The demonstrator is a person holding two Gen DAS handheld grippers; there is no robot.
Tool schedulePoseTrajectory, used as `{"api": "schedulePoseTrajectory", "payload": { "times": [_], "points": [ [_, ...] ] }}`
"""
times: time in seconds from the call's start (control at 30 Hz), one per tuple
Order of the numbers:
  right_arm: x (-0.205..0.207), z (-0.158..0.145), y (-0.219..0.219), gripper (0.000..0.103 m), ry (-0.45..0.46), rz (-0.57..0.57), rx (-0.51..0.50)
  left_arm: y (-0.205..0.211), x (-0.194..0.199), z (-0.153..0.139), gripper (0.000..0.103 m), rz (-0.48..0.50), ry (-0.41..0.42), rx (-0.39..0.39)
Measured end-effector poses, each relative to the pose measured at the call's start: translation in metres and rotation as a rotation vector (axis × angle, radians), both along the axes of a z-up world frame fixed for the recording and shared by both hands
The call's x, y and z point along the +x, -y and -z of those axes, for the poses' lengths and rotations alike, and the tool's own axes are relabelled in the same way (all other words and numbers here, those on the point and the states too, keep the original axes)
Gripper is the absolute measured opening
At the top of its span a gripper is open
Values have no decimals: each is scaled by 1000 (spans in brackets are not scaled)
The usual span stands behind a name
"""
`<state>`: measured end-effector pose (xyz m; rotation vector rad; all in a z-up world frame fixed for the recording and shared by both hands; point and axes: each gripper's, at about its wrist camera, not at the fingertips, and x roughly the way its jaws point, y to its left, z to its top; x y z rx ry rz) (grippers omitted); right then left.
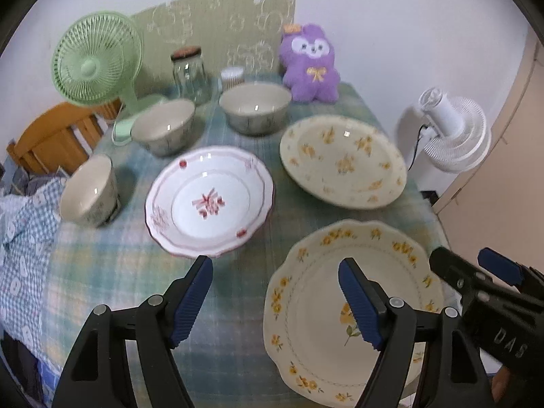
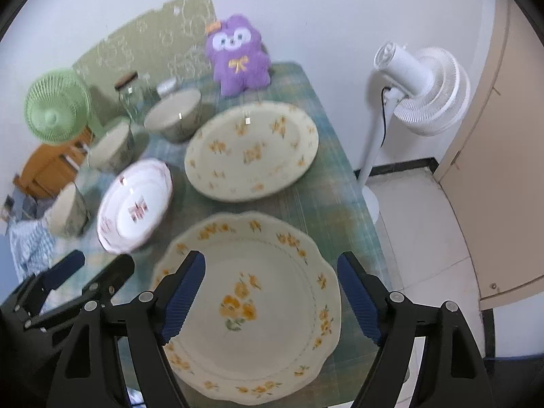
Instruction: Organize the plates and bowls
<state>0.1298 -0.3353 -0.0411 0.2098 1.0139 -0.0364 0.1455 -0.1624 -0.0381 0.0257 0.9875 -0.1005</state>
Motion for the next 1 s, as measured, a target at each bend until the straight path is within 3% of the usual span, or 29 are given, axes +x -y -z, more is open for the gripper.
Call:
{"api": "schedulePoseTrajectory", "payload": {
  "times": [0.13,0.23,0.43,0.6,0.73,1.0],
  "points": [
    [4,-23,-3,83,51,36,-59,-8,6,-21,83,12,31,-60],
    [9,-38,0,83,83,52,-79,-5,15,-29,83,-23,10,3],
    [32,-55,13,83,127,38,-86,5,29,-46,83,-18,52,-20],
    [66,-53,26,83,113,-1,-106,21,62,-46,83,-60,55,-32],
    [99,-45,36,83,107,-21,-112,35,92,-36,83,-78,57,6],
    [164,-4,48,83,64,-99,-92,53,142,-1,82,-131,25,43]
  ]
}}
